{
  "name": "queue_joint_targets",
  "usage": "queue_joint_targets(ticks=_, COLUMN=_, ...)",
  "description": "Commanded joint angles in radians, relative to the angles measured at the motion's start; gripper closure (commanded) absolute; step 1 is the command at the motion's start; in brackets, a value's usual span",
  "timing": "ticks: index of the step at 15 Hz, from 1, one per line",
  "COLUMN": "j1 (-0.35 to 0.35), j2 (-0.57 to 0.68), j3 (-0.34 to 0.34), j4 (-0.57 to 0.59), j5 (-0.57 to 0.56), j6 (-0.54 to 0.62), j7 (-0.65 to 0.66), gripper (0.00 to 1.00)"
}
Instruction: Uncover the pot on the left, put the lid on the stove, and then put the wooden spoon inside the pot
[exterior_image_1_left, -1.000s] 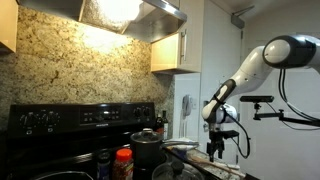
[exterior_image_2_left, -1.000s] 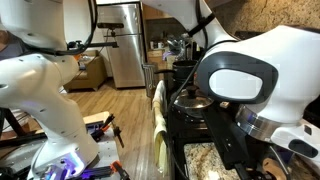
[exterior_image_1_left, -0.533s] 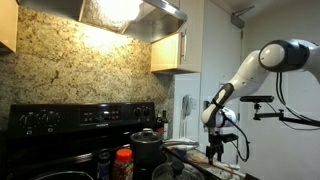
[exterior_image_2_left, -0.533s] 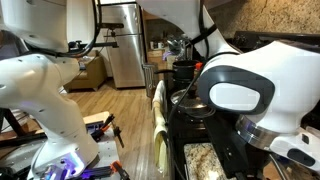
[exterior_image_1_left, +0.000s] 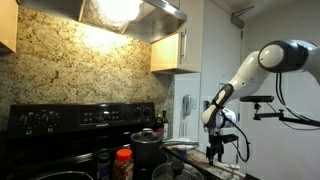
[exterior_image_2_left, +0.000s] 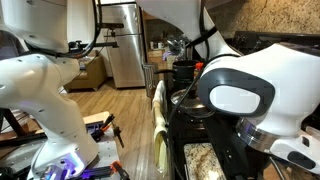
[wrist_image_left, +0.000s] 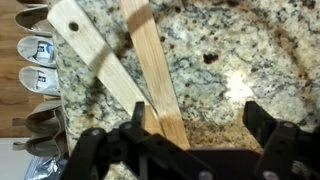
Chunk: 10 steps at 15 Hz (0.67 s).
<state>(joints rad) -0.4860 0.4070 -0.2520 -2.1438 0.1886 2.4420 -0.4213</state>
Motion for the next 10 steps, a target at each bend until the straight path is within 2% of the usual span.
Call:
queue_joint_targets(ticks=1, j1=-0.014, j2=-0.006, j3=-0.001, j4=0.017, j5=-0.014, j6=-0.031, j7=0.006, gripper=0.0)
queue_joint_targets(ticks=2, j1=-0.014, j2=-0.004, j3=0.0, j4=0.017, j5=-0.009, j6=-0.021, j7=0.006, gripper=0.25)
queue_joint_targets(ticks=3, j1=-0.013, j2=-0.006, j3=0.0, j4=0.015, j5=-0.008, j6=-0.016, j7=0.008, gripper=0.26)
queue_joint_targets(ticks=8, j1=-0.016, j2=-0.003, j3=-0.002, j4=0.022, j5=-0.008, j6=-0.027, j7=0.004, gripper=0.61)
queue_joint_targets(ticks=9, j1=-0.014, j2=0.0, j3=-0.006, j4=0.023, j5=-0.014, j6=-0.026, j7=0.012, gripper=0.6)
queue_joint_targets(ticks=10, j1=-0.013, j2=0.003, j3=-0.008, j4=0.025, j5=-0.019, j6=-0.029, j7=0.013, gripper=0.74)
